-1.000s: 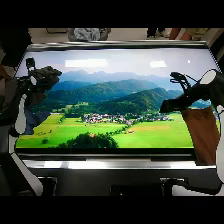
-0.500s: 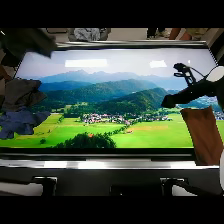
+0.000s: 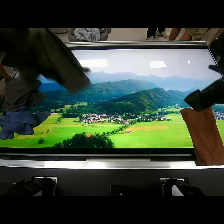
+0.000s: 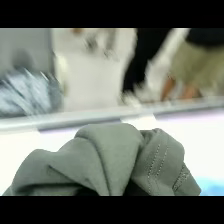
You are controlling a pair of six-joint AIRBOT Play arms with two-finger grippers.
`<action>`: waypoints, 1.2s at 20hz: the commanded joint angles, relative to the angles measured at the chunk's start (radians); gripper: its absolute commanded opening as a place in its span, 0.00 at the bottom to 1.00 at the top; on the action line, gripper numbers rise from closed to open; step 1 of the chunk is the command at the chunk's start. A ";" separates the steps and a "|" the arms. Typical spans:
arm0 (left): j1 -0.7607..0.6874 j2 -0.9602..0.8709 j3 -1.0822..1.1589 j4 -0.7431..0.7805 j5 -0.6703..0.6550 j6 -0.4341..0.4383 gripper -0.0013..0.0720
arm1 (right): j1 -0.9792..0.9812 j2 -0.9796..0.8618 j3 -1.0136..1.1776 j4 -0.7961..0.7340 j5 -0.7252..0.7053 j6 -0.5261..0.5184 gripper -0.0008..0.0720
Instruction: Fold the shirts.
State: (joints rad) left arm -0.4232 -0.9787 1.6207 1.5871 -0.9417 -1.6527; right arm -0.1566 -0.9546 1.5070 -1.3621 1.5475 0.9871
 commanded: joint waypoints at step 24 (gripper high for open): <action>0.652 0.163 -1.061 -0.533 -0.299 0.330 0.98 | 0.000 -0.181 -0.584 0.288 -0.050 -0.041 0.94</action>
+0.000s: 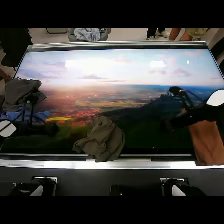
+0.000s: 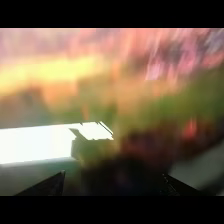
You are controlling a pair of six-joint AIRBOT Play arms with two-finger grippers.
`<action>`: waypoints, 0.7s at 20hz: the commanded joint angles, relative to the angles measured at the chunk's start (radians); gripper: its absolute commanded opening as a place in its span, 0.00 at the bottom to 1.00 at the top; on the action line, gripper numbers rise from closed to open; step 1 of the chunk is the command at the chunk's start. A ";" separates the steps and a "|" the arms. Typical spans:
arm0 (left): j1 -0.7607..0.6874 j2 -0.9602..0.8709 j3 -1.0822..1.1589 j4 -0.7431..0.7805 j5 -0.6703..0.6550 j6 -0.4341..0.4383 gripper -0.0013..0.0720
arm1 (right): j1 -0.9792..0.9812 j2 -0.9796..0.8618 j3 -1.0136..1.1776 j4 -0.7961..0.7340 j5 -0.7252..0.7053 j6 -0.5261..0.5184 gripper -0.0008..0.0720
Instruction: Fold the shirts.
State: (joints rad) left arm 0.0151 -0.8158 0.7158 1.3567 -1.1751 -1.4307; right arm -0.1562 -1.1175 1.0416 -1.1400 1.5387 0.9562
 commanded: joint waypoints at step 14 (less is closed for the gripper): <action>0.051 -0.182 -0.352 -0.466 0.195 0.093 0.87 | 0.000 -0.018 -0.260 0.137 -0.096 -0.029 0.94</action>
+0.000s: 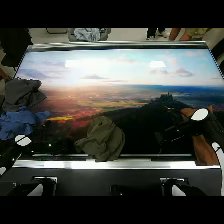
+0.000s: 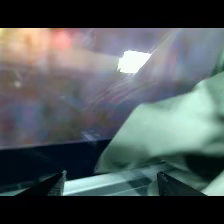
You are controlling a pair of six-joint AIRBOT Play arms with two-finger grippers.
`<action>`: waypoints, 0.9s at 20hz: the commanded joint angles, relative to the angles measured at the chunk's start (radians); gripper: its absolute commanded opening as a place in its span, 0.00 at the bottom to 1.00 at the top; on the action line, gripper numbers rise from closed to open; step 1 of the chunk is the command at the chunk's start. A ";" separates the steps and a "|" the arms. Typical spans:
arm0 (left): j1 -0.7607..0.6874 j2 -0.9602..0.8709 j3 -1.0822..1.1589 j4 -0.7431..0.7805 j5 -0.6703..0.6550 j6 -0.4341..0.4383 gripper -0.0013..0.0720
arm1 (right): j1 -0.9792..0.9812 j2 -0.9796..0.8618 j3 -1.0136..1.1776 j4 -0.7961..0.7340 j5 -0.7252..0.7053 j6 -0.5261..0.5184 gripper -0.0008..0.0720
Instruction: Fold the shirts.
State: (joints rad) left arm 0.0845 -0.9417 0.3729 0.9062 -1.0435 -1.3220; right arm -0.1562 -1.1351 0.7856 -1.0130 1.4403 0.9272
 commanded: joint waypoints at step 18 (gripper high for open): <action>-0.111 -0.055 -0.009 -0.057 0.125 -0.062 0.05 | 0.372 -0.164 -0.108 0.416 -0.370 0.018 0.97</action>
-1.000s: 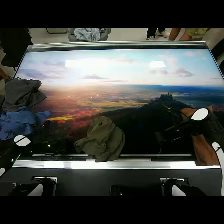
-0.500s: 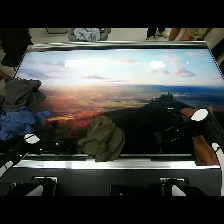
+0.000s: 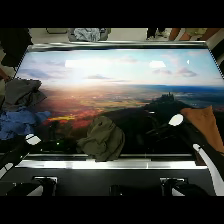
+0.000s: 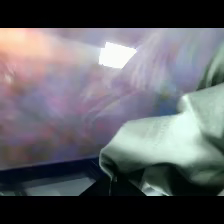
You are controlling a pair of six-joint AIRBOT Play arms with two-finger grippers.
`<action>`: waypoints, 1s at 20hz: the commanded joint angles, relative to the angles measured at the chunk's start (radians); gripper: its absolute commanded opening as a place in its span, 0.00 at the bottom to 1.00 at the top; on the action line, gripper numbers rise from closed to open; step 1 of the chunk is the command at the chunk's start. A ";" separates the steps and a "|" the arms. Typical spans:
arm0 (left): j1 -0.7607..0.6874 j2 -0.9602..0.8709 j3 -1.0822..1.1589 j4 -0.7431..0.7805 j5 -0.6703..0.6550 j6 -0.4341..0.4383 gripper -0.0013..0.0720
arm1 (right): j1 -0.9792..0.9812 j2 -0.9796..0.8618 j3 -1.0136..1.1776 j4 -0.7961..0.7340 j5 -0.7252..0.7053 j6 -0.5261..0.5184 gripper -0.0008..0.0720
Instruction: Fold the shirts.
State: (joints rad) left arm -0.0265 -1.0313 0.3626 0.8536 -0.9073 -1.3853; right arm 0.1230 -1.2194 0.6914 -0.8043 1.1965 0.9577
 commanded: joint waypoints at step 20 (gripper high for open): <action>0.241 0.207 1.017 0.123 -0.012 0.059 0.05 | 0.210 0.285 0.738 -1.086 -0.047 0.304 0.06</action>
State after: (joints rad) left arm 0.1379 -0.8494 1.0637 0.9558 -0.9310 -1.3193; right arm 0.3313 -1.0851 1.1873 -1.3857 1.1057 1.1553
